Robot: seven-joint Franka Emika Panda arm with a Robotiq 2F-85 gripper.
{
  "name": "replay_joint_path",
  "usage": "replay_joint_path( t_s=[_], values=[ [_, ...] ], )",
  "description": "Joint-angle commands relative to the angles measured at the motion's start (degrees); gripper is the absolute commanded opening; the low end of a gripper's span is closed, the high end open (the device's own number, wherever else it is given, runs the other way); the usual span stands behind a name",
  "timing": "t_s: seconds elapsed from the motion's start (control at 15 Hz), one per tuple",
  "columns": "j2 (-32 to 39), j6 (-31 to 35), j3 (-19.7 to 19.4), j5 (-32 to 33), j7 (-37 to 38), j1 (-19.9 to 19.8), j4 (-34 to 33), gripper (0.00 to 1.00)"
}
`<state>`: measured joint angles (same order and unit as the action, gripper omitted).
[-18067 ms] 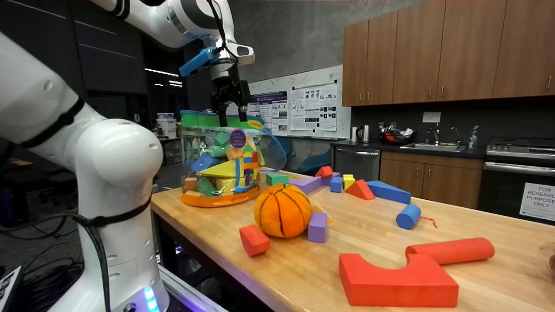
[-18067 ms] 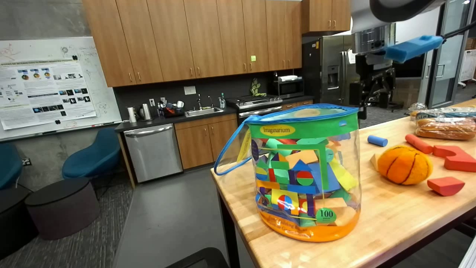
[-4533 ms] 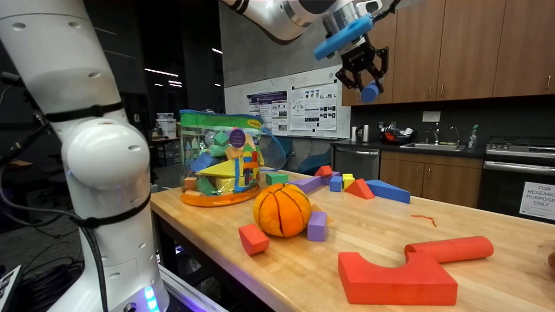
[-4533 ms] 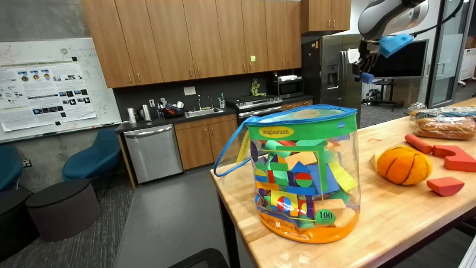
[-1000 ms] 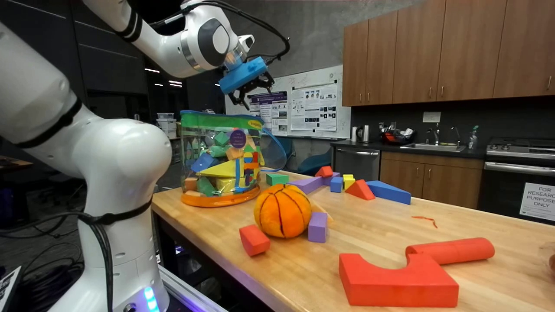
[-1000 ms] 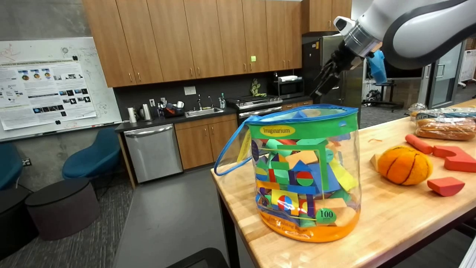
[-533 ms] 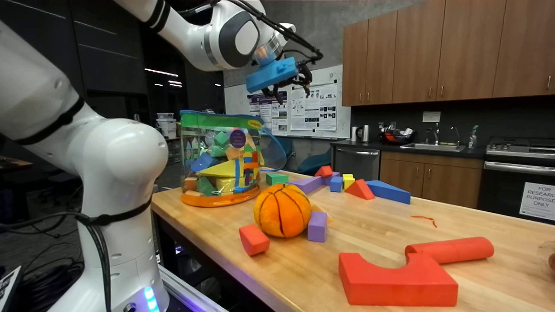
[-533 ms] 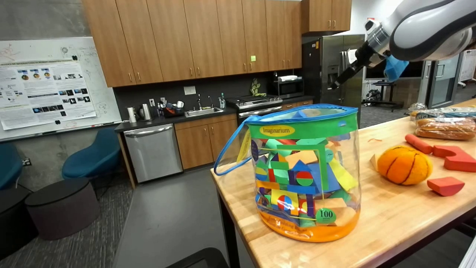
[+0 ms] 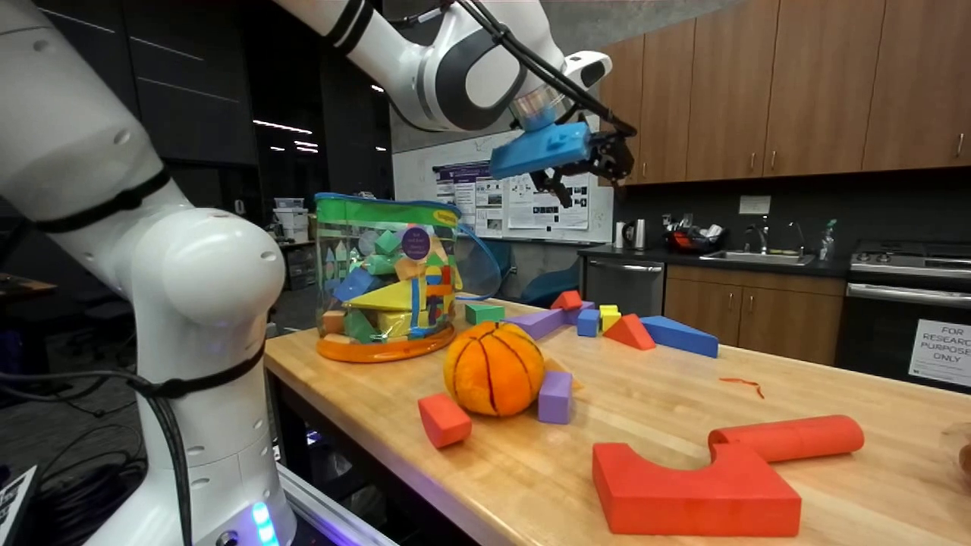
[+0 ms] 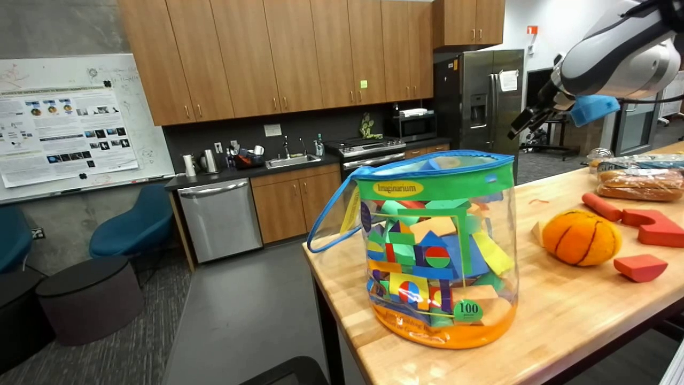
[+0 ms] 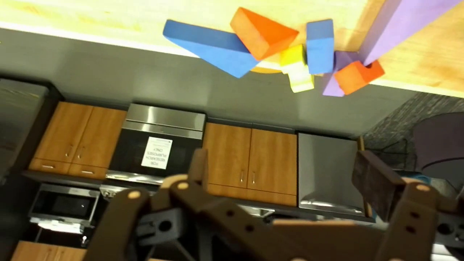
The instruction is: Put the blue block in the toy bag
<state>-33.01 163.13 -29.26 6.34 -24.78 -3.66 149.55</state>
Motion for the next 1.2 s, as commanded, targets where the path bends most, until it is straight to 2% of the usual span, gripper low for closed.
replay_joint_path(
  t_s=[0.0,0.13,0.53,0.6,0.73,0.87,0.93,1.0,1.13],
  values=[
    [7.5,-2.1,-1.4,-3.1,-0.1,-0.4,-5.7,1.00],
    [10.9,-3.4,-2.0,-4.2,-0.4,-0.1,-8.7,1.00],
    [20.4,-6.3,-0.3,-8.5,-1.1,-0.1,-19.6,1.00],
    [21.4,-6.8,-2.0,-7.9,-0.6,1.7,-21.2,1.00],
    [23.7,-8.0,-1.8,-8.2,-0.9,2.1,-23.9,1.00],
    [24.7,-8.6,-2.4,-9.9,-2.6,3.0,-25.2,1.00],
    [23.0,-7.0,2.0,-9.1,-1.3,-1.6,-22.4,1.00],
    [23.5,-7.1,-1.5,-8.4,-0.8,2.1,-23.2,1.00],
    [24.3,-7.2,-1.6,-8.7,-0.9,2.4,-23.9,1.00]
  ],
)
